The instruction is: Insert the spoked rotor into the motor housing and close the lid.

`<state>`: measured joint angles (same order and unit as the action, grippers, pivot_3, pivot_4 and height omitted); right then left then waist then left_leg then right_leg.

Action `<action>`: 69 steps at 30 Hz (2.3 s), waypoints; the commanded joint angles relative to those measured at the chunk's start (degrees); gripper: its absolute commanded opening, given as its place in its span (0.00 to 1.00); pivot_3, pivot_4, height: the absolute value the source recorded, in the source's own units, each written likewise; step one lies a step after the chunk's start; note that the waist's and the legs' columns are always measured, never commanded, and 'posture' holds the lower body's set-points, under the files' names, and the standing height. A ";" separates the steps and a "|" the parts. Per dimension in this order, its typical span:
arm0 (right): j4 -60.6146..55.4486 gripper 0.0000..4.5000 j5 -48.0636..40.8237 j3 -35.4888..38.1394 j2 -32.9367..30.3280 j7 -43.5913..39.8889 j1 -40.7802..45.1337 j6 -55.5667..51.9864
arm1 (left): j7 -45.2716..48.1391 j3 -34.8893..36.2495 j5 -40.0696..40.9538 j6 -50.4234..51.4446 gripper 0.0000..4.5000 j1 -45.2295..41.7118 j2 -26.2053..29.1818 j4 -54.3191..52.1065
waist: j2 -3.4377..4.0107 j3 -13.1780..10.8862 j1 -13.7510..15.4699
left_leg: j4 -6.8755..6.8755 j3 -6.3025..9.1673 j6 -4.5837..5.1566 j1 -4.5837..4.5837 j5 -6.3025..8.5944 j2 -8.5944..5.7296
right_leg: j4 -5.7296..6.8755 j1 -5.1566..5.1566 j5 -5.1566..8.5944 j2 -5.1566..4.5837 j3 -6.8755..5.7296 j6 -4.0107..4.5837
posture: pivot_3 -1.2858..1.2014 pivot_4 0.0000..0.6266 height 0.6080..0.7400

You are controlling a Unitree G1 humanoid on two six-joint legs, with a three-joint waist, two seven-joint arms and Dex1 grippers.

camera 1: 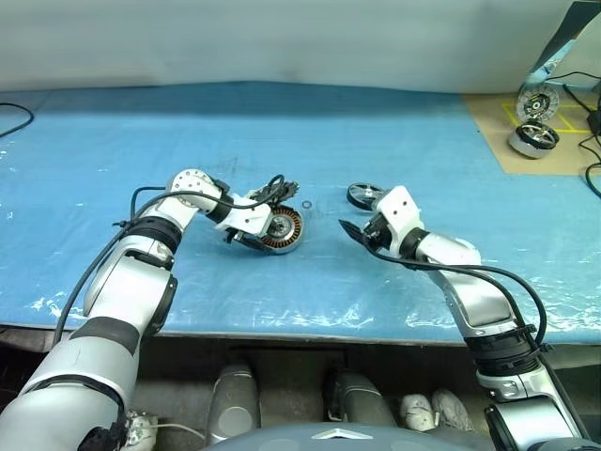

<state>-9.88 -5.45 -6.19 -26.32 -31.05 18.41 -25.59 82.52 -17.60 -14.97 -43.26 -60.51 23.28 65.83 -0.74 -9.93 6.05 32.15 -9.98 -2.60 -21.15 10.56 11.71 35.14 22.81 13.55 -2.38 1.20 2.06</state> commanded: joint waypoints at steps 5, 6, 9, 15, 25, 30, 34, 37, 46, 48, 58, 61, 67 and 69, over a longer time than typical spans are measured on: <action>-3.50 0.80 -0.93 1.65 -0.59 -0.57 -0.41 -0.34 | 3.02 -3.26 -1.10 3.06 0.48 1.68 -0.03 -1.56 | 0.00 0.00 -0.01 | 0.00 0.00 0.01 0.01 -0.01 0.00 | 0.00 0.00 0.00 0.00 0.01 0.00 | 0.52 0.24 1.00; -3.55 0.80 -1.01 1.60 -0.59 -0.75 -0.51 -0.40 | 3.82 -3.11 -0.53 3.46 0.48 1.74 -0.01 -2.17 | 0.00 0.00 -0.01 | 0.00 0.00 0.01 0.01 -0.01 0.00 | 0.00 0.00 0.00 0.00 0.01 0.00 | 0.52 0.24 1.00; -3.64 0.80 -1.08 1.42 -0.54 -1.10 -0.64 -0.52 | 6.05 -1.96 2.16 4.45 0.48 2.28 -0.22 -4.84 | 0.00 0.00 -0.01 | -0.02 -0.01 0.01 0.00 -0.01 0.01 | -0.01 0.02 0.00 0.00 0.01 0.01 | 0.52 0.24 1.00; -2.98 0.80 -0.83 1.17 -0.24 -1.37 -0.24 -0.27 | 9.98 -4.96 12.08 11.40 0.58 4.27 2.20 -14.17 | 0.02 -0.02 -0.07 | -0.03 -0.04 0.01 -0.11 -0.01 0.04 | 0.04 0.18 0.01 0.03 0.02 0.02 | 0.52 0.24 1.00; -2.27 0.80 -0.62 0.50 0.24 -1.56 -0.04 0.22 | 9.98 -5.37 19.18 10.75 0.85 7.08 7.94 -24.10 | 0.05 -0.06 -0.30 | -0.04 -0.05 0.03 -0.22 -0.02 0.06 | 0.05 0.33 0.01 0.08 0.02 0.02 | 0.52 0.24 1.00; -3.20 0.80 -1.70 0.54 0.23 -2.73 -0.52 0.02 | 9.98 -3.35 33.59 25.11 0.85 12.91 14.83 -41.27 | 0.09 -0.08 -0.43 | -0.01 -0.06 0.02 -0.41 -0.02 0.07 | 0.13 0.54 0.02 0.08 0.02 0.03 | 0.52 0.24 1.00; -1.57 0.80 -1.43 0.37 1.25 -2.25 0.01 0.80 | 6.91 4.04 45.06 45.42 0.85 20.83 18.54 -55.34 | 0.19 -0.13 -0.75 | -0.01 -0.08 0.02 -0.41 -0.02 0.07 | 0.20 0.61 0.08 0.10 0.04 0.10 | 0.52 0.24 1.00; 2.97 0.80 -0.57 0.33 2.98 -0.87 2.00 2.09 | 0.79 9.69 52.53 58.75 0.85 27.84 20.24 -63.55 | 0.23 -0.15 -1.10 | 0.01 -0.11 0.02 -0.41 -0.02 0.06 | 0.26 0.65 0.16 0.13 0.05 0.21 | 0.52 0.24 1.00; 19.88 0.80 1.41 -1.65 8.91 0.35 11.01 8.87 | -14.91 24.00 59.13 70.55 0.85 44.48 17.52 -68.46 | 0.26 -0.17 -2.16 | 0.11 -0.11 0.03 -0.41 -0.02 -0.02 | 0.30 0.61 0.24 0.20 0.06 0.34 | 0.52 0.24 1.00; 23.27 0.80 1.90 -2.43 10.22 -0.30 13.11 10.27 | -18.25 25.14 55.97 66.81 0.85 46.88 15.37 -68.84 | 0.26 -0.17 -2.19 | 0.11 -0.10 0.03 -0.40 -0.02 0.00 | 0.29 0.60 0.20 0.21 0.06 0.27 | 0.52 0.24 1.00; 36.47 0.80 4.52 -4.87 16.26 -1.00 20.72 17.51 | -24.26 26.38 51.58 58.68 0.85 55.59 7.51 -72.17 | 0.23 -0.17 -2.15 | 0.13 -0.08 0.04 -0.41 -0.02 0.05 | 0.28 0.55 0.12 0.19 0.02 0.13 | 0.52 0.24 1.00; 40.34 0.80 5.01 -4.86 17.87 -0.70 22.15 19.41 | -25.08 25.41 51.97 59.81 0.85 56.28 6.86 -74.83 | 0.22 -0.17 -2.23 | 0.16 -0.09 0.05 -0.41 -0.02 0.07 | 0.30 0.55 0.14 0.19 0.02 0.18 | 0.52 0.24 1.00; 52.20 0.80 6.29 -4.10 20.15 0.32 25.50 24.03 | -27.07 23.91 51.40 62.02 0.85 54.50 6.77 -77.07 | 0.22 -0.17 -2.32 | 0.24 -0.10 0.08 -0.34 -0.04 0.07 | 0.49 0.55 0.25 0.21 0.04 0.37 | 0.52 0.24 1.00; 57.77 0.80 6.81 -3.41 21.23 2.39 27.30 25.47 | -27.33 23.01 50.99 62.60 0.85 54.41 6.93 -78.20 | 0.23 -0.17 -2.38 | 0.28 -0.10 0.09 -0.35 -0.05 0.08 | 0.51 0.55 0.25 0.20 0.05 0.37 | 0.52 0.24 1.00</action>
<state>44.99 0.90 -10.32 -5.70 -30.11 43.32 -2.08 55.46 6.10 36.26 18.90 -5.81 29.96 -9.30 -0.51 -10.11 3.68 32.43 -10.08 -2.51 -21.50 10.51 11.79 35.66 23.37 13.80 -2.20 1.26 2.43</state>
